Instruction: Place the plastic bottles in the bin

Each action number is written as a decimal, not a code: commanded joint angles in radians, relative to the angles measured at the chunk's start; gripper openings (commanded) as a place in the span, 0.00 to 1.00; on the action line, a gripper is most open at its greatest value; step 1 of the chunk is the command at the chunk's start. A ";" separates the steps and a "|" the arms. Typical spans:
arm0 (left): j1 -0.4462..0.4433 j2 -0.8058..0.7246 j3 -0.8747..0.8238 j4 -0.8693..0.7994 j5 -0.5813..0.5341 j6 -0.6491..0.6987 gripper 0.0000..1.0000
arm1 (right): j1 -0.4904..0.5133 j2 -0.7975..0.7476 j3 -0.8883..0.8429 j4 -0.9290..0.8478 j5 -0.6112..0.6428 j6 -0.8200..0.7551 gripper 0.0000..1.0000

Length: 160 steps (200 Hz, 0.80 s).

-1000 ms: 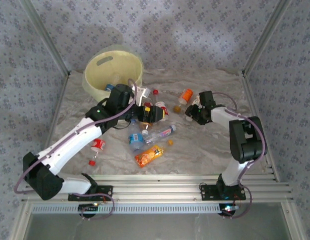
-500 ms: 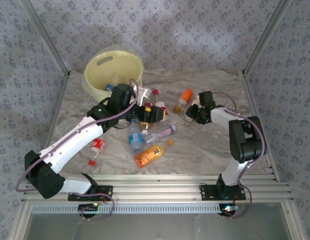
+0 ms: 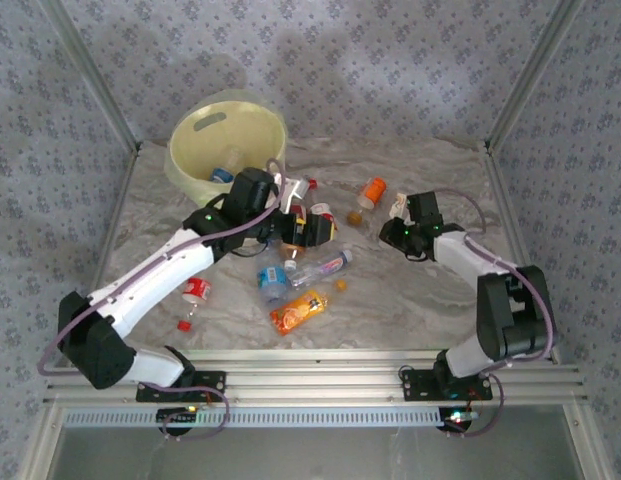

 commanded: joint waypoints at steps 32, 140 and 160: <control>-0.014 0.078 0.057 0.118 0.069 -0.104 1.00 | 0.035 -0.237 -0.062 -0.080 -0.070 -0.122 0.37; -0.013 0.328 0.226 0.251 0.133 -0.198 1.00 | 0.168 -0.445 -0.026 -0.167 -0.238 -0.136 0.37; -0.013 0.348 0.238 0.266 0.141 -0.207 1.00 | 0.194 -0.445 -0.009 -0.177 -0.236 -0.139 0.37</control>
